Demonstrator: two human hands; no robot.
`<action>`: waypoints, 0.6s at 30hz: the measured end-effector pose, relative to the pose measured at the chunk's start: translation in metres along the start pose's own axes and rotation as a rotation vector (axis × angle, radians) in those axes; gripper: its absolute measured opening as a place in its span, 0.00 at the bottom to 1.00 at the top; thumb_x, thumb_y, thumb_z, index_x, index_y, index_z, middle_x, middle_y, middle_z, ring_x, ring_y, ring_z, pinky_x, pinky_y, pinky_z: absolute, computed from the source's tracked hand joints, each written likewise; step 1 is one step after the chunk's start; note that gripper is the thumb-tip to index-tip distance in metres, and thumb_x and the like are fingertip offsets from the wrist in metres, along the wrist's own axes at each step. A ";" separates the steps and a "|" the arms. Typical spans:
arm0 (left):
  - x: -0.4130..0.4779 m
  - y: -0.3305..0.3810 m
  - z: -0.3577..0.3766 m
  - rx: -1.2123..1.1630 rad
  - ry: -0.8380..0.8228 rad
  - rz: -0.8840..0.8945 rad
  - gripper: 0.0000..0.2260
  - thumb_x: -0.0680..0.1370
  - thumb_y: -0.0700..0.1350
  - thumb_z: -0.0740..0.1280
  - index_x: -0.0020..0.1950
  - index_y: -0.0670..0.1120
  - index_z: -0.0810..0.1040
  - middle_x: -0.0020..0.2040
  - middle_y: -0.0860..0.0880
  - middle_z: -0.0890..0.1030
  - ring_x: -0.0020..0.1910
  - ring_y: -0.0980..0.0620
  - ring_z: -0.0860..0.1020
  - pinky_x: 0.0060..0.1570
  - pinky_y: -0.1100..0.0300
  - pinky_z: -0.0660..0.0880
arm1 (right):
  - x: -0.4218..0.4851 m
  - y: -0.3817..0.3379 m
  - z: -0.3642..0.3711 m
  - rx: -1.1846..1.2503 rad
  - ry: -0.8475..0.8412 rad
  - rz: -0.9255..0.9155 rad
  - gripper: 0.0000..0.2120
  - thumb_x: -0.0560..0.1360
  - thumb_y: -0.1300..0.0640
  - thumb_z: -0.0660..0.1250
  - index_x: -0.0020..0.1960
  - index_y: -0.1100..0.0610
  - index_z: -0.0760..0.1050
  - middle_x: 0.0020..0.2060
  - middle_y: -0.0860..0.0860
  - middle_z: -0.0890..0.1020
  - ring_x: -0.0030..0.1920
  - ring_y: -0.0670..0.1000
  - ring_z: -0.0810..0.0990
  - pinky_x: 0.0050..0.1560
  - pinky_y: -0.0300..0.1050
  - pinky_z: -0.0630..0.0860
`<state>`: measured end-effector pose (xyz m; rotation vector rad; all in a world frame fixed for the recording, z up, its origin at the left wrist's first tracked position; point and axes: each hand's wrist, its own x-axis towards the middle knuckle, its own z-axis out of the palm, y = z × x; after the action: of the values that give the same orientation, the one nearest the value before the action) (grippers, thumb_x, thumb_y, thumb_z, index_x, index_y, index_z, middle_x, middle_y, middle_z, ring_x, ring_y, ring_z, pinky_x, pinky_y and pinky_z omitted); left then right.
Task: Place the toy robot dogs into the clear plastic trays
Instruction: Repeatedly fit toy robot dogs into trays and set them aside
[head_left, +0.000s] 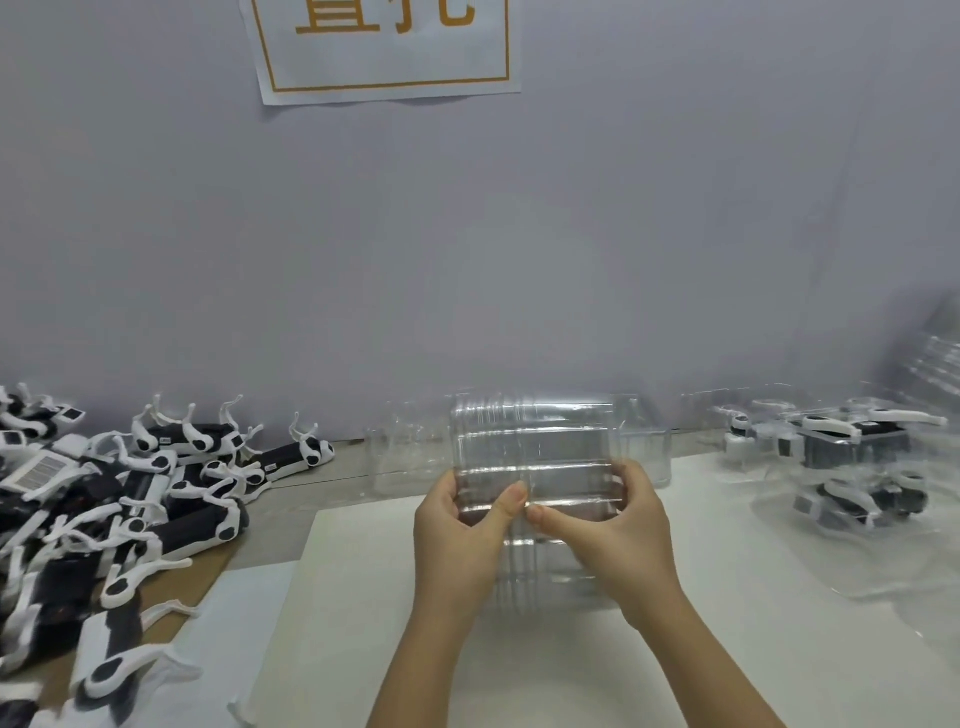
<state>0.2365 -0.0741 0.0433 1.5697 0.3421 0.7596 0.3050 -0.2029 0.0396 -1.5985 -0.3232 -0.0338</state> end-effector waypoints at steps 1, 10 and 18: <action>-0.001 0.000 -0.001 -0.003 0.004 0.000 0.09 0.70 0.47 0.78 0.45 0.51 0.80 0.43 0.51 0.85 0.44 0.46 0.84 0.50 0.48 0.81 | -0.001 0.000 0.000 -0.003 0.007 -0.005 0.40 0.44 0.38 0.81 0.54 0.41 0.72 0.51 0.43 0.81 0.51 0.47 0.81 0.53 0.51 0.80; -0.007 0.000 -0.008 -0.062 -0.043 -0.024 0.14 0.69 0.48 0.79 0.51 0.48 0.80 0.47 0.49 0.86 0.49 0.47 0.84 0.52 0.49 0.80 | -0.005 0.005 -0.004 -0.057 0.035 -0.053 0.35 0.49 0.43 0.85 0.50 0.38 0.70 0.49 0.40 0.78 0.48 0.43 0.78 0.45 0.41 0.75; -0.002 -0.006 -0.018 -0.147 -0.024 -0.063 0.32 0.65 0.53 0.80 0.65 0.47 0.76 0.59 0.48 0.82 0.59 0.48 0.80 0.59 0.52 0.78 | -0.001 -0.006 -0.032 -0.018 0.033 -0.087 0.33 0.47 0.39 0.81 0.50 0.41 0.74 0.40 0.48 0.82 0.35 0.47 0.81 0.40 0.51 0.82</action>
<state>0.2248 -0.0602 0.0372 1.4225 0.3103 0.7013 0.3088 -0.2346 0.0474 -1.5993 -0.3679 -0.1298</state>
